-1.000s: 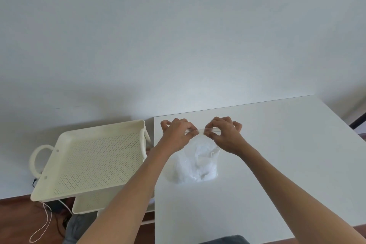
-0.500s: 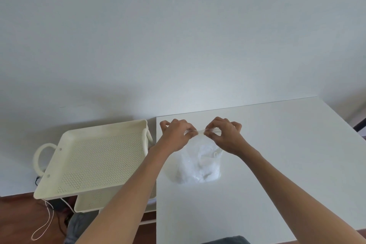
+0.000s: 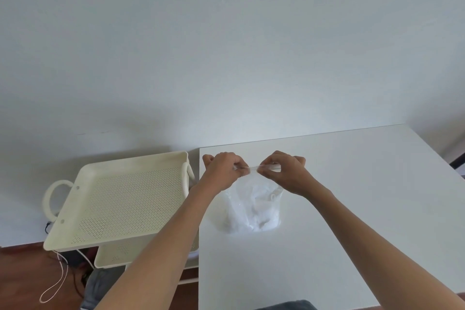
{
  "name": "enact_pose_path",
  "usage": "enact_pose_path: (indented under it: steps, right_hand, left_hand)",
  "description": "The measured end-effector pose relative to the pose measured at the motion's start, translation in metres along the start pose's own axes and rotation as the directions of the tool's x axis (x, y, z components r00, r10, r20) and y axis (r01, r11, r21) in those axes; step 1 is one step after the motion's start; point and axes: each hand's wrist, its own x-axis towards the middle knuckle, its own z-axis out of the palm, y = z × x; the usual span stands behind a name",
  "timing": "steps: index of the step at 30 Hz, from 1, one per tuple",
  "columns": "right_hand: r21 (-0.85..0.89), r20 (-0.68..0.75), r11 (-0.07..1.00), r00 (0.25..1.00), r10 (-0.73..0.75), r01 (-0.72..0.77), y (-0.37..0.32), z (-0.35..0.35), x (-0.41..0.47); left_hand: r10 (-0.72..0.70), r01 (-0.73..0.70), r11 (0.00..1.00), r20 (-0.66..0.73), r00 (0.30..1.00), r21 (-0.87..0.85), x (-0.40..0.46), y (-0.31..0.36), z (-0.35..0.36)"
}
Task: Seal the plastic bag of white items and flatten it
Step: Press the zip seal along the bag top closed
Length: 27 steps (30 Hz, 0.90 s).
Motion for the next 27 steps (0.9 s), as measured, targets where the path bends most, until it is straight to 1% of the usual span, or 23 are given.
enact_pose_path:
  steps: [2,5,12,14,16,18,20,23,25,27]
  right_hand:
    - [-0.025,-0.014,0.999,1.0,-0.023,0.023,0.0,0.001,0.0]
    - [-0.054,-0.031,0.997,0.998,-0.057,0.055,-0.001,0.004,-0.001]
    - [-0.055,-0.072,0.997,0.996,-0.051,0.048,-0.001,0.006,-0.004]
    - [-0.052,-0.04,0.998,0.999,-0.037,0.035,-0.004,0.008,-0.003]
    - [-0.05,0.027,0.998,0.999,-0.028,0.029,-0.007,0.008,-0.002]
    - [-0.054,0.067,0.998,0.997,-0.03,0.033,-0.009,0.009,-0.001]
    - [-0.047,0.041,0.998,0.999,-0.031,0.033,-0.011,0.011,0.0]
    - [-0.038,-0.039,0.999,0.999,-0.033,0.031,-0.012,0.012,-0.001]
    - [-0.037,-0.064,0.999,0.998,-0.03,0.028,-0.012,0.012,-0.002]
    - [-0.035,-0.07,0.999,0.997,-0.019,0.016,-0.012,0.013,-0.002]
  left_hand:
    - [-0.004,0.004,1.0,-0.005,1.0,0.014,0.0,0.001,-0.002]
    - [-0.035,0.035,0.998,-0.002,0.999,-0.048,0.001,0.004,-0.001]
    - [-0.066,0.072,0.989,0.053,0.996,-0.126,-0.001,-0.003,-0.004]
    - [-0.049,0.051,0.996,0.034,0.998,-0.076,-0.001,-0.002,-0.005]
    - [-0.018,0.018,0.999,0.014,1.0,-0.028,-0.002,0.001,-0.005]
    - [0.003,-0.003,1.0,-0.003,1.0,-0.011,-0.003,0.003,-0.005]
    - [0.003,-0.003,1.0,-0.01,1.0,-0.013,-0.003,0.003,-0.004]
    - [-0.009,0.01,0.999,0.009,1.0,-0.052,-0.002,-0.003,-0.004]
    - [-0.028,0.029,0.997,0.022,0.999,-0.073,-0.004,-0.009,-0.006]
    - [-0.031,0.032,0.998,0.025,0.999,-0.05,-0.004,-0.013,-0.011]
